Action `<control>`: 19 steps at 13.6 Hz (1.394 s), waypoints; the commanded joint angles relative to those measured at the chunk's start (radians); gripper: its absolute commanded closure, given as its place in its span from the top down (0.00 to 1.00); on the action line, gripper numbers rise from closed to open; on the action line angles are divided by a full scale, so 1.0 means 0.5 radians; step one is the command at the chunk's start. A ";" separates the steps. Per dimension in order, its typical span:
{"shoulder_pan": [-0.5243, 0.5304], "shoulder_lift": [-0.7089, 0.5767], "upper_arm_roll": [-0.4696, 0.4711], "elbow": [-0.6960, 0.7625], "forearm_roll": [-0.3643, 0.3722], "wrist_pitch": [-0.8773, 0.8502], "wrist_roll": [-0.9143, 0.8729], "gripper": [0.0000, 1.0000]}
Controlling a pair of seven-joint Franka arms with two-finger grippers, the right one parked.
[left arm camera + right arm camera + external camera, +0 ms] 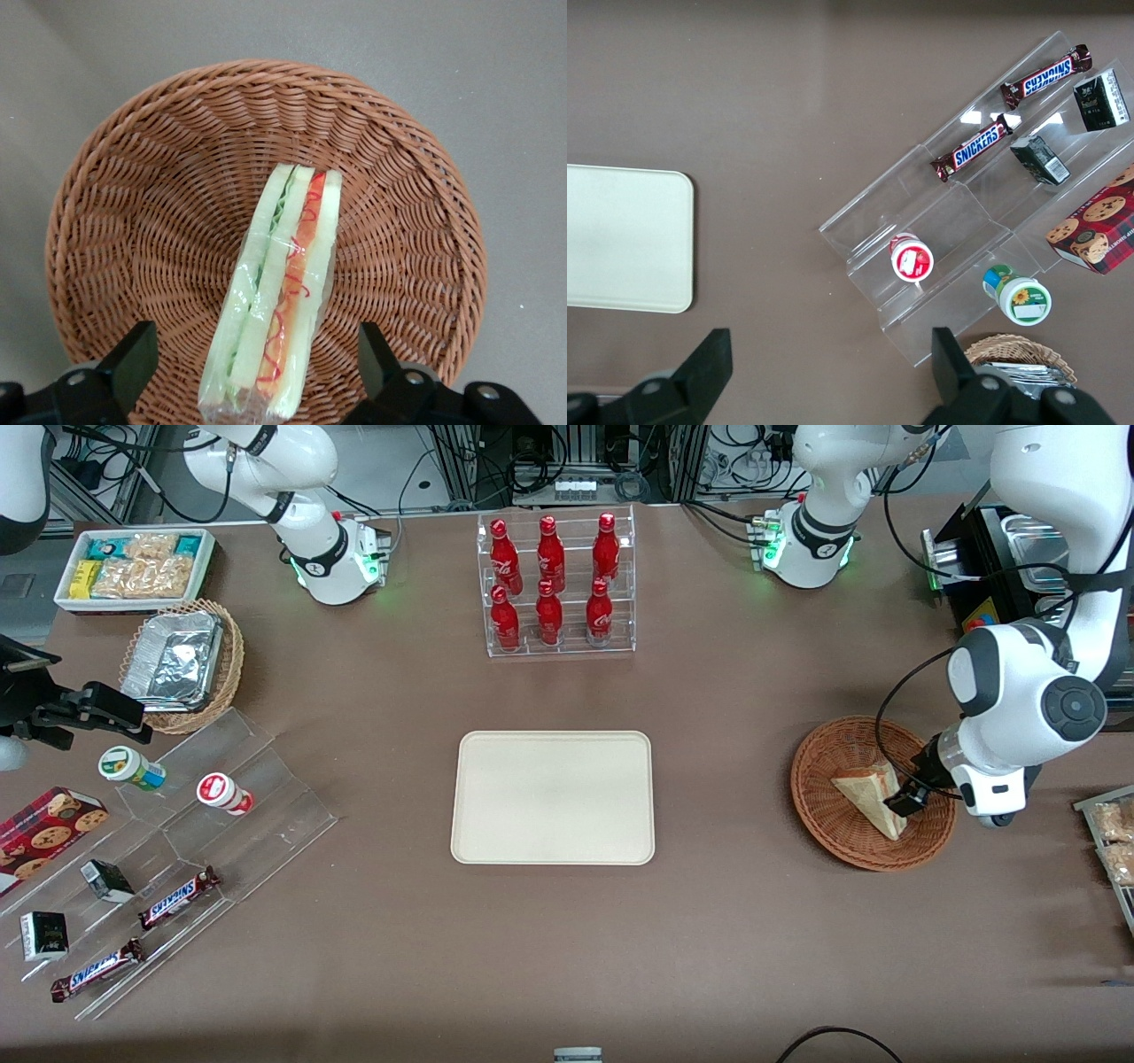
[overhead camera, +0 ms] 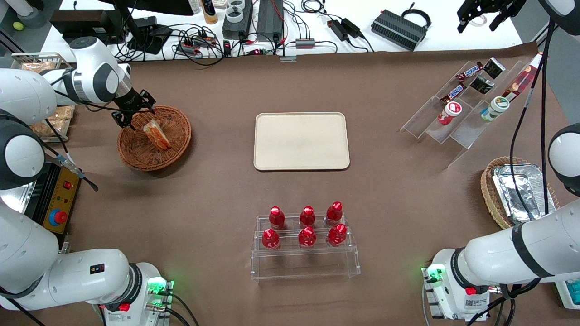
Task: Place sandwich from basket to tray
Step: 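Lower the open left gripper over the wrapped sandwich in the basket, then close the left gripper on the sandwich's upright edge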
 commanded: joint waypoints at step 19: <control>-0.030 0.057 -0.016 -0.146 0.039 0.212 -0.148 0.17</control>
